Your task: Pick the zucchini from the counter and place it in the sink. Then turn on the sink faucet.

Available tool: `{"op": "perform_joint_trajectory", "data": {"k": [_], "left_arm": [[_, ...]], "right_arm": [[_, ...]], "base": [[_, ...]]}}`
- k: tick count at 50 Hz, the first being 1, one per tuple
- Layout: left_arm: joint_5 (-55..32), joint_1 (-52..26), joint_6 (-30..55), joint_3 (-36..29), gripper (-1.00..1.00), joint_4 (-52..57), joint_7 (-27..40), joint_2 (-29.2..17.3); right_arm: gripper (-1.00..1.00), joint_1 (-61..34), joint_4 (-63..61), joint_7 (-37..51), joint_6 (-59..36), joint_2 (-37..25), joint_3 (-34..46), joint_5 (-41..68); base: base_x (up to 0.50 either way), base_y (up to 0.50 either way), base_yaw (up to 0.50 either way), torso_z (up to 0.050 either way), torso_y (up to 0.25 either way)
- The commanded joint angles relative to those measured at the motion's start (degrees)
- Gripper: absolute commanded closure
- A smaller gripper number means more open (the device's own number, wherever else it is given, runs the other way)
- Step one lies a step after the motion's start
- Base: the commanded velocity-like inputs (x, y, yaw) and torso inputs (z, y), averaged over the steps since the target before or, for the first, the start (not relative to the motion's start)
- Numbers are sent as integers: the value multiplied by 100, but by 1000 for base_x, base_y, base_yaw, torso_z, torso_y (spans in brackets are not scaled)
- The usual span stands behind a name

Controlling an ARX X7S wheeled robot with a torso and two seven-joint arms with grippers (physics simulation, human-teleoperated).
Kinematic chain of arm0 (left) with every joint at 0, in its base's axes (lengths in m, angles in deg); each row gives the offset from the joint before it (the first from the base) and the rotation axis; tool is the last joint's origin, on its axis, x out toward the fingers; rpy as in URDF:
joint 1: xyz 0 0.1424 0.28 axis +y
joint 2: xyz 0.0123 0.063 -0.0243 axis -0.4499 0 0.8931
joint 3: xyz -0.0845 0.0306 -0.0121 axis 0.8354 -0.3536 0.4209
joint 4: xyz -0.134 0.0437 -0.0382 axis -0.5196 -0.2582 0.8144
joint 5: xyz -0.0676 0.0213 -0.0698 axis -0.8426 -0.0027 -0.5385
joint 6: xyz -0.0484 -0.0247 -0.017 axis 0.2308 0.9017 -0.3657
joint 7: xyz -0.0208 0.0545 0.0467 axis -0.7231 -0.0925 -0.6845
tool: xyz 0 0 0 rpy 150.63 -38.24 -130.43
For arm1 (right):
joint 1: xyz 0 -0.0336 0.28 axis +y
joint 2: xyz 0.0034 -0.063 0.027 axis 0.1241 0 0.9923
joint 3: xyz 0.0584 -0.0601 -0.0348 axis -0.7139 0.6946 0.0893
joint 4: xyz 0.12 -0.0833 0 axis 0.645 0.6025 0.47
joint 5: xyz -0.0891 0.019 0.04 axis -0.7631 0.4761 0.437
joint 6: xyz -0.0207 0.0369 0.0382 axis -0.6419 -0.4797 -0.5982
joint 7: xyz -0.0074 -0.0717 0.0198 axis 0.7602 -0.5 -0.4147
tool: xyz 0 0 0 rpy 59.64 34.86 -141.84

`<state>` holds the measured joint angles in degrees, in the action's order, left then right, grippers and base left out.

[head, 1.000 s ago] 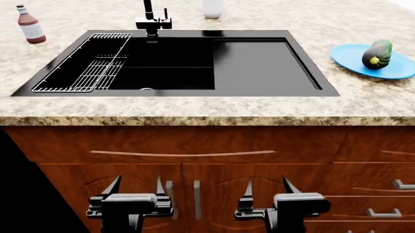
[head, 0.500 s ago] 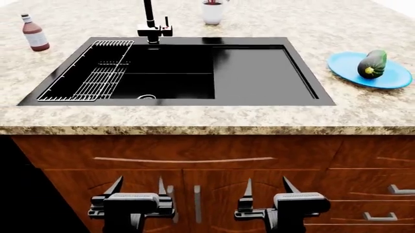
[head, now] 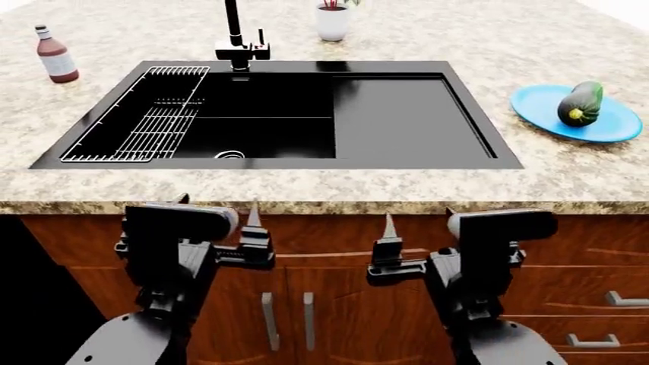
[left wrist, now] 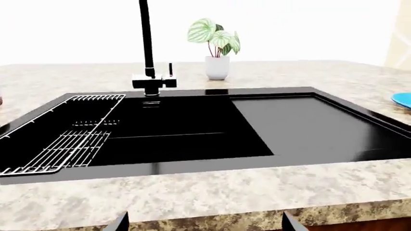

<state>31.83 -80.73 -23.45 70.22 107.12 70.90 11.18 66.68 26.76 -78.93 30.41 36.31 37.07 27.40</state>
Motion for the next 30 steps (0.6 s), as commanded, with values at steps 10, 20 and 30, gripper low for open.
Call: {"op": "perform_joint_trajectory", "data": {"k": [10,20,30], "left_arm": [[-1708,-3736,3294,730,-100,-103,1154,289],[-1165,-5327,2105,-411,-100,-3024,926,33],[-488,-6188,626,-1342,-100,-5466,372,240]], "right_arm": [[-100,-3961,881,4153,-3122,-893,-866,5647],[-100,-5375,3230,2688,-1701,-1097,1014,3679],[-100,-6370,5855,1217,-108,-867,2074,2438]], "base": [[0,0,0,0,0],[0,0,0,0,0],[0,0,0,0,0]]}}
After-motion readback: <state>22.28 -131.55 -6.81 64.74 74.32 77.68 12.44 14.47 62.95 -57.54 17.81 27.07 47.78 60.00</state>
